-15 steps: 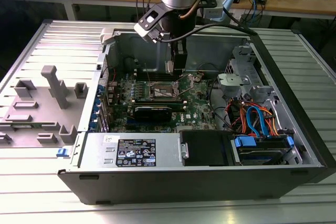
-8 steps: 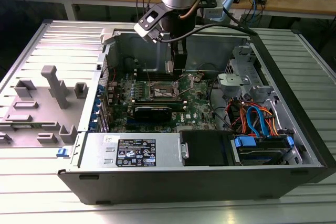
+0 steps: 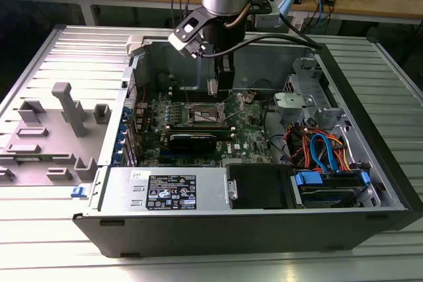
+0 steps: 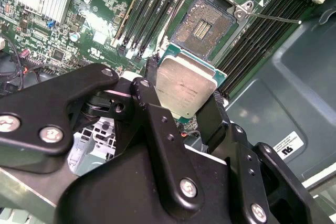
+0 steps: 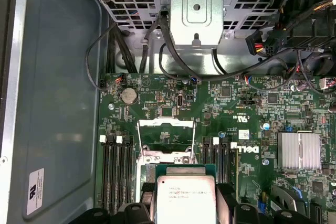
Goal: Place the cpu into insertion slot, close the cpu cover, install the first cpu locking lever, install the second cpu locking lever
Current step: 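Place the cpu into insertion slot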
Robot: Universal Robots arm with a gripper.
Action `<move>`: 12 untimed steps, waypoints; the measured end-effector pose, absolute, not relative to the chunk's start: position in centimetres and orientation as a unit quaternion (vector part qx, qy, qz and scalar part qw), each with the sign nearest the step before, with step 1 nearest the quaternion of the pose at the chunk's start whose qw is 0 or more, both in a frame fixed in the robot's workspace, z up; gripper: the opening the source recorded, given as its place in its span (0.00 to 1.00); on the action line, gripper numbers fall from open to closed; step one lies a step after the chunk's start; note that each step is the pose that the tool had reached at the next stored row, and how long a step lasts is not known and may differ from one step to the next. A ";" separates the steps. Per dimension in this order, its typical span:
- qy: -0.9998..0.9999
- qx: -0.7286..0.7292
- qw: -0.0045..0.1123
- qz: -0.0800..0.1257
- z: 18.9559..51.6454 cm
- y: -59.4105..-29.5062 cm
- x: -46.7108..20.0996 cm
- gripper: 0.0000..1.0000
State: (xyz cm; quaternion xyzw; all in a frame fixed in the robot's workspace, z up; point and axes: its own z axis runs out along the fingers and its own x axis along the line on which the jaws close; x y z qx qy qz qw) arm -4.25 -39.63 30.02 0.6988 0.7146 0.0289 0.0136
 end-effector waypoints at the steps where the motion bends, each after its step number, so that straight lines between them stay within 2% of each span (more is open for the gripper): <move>1: 0.715 0.699 0.014 0.029 30.0 -39.6 -4.2 0.54; 12: 0.715 0.699 0.014 0.029 29.7 -39.6 -4.3 0.54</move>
